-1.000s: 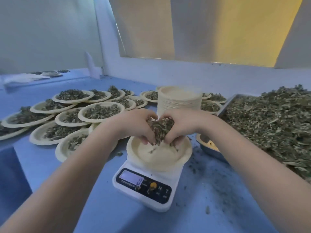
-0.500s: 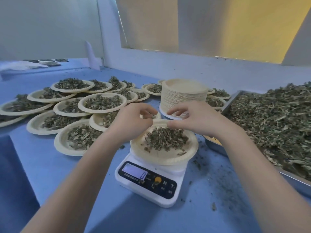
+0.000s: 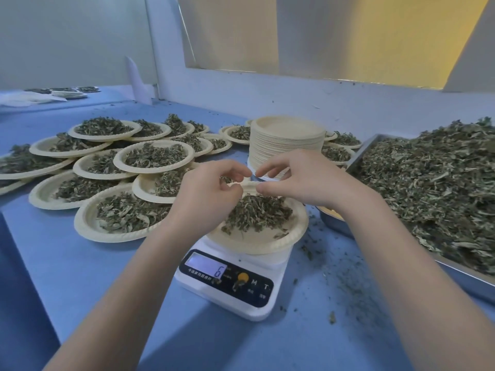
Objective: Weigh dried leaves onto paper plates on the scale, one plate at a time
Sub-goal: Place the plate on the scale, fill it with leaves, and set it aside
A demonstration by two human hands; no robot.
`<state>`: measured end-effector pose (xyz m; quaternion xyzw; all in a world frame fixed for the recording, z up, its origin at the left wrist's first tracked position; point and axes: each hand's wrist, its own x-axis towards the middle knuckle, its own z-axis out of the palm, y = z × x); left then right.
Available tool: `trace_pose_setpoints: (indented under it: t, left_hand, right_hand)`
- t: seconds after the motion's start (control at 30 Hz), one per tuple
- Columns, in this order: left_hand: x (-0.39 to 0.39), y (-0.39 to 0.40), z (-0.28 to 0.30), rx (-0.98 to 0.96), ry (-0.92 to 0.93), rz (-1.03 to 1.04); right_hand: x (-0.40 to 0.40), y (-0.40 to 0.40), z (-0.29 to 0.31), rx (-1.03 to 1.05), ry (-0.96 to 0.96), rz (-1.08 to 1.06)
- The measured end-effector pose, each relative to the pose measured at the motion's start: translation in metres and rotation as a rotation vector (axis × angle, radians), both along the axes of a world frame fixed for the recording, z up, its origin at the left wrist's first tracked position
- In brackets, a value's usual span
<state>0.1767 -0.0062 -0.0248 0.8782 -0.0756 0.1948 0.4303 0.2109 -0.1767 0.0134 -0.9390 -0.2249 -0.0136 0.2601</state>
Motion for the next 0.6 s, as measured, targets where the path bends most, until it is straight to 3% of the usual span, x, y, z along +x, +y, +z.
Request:
trace_pose_setpoints:
  t: [0.2, 0.37, 0.47, 0.6]
  left_hand:
    - [-0.004, -0.027, 0.007, 0.001, -0.057, -0.011]
    - [0.009, -0.093, 0.015, 0.109, -0.047, -0.094]
    - [0.018, -0.145, 0.014, 0.184, 0.040, -0.231]
    - [0.030, -0.197, 0.007, 0.424, 0.209, -0.344]
  right_hand:
    - [-0.004, -0.009, 0.006, 0.004, 0.017, 0.028]
    - [-0.010, -0.061, 0.010, -0.032, -0.002, -0.055]
    - [-0.006, -0.106, 0.007, -0.145, -0.035, -0.164]
    - [0.018, -0.155, -0.017, -0.483, 0.068, -0.290]
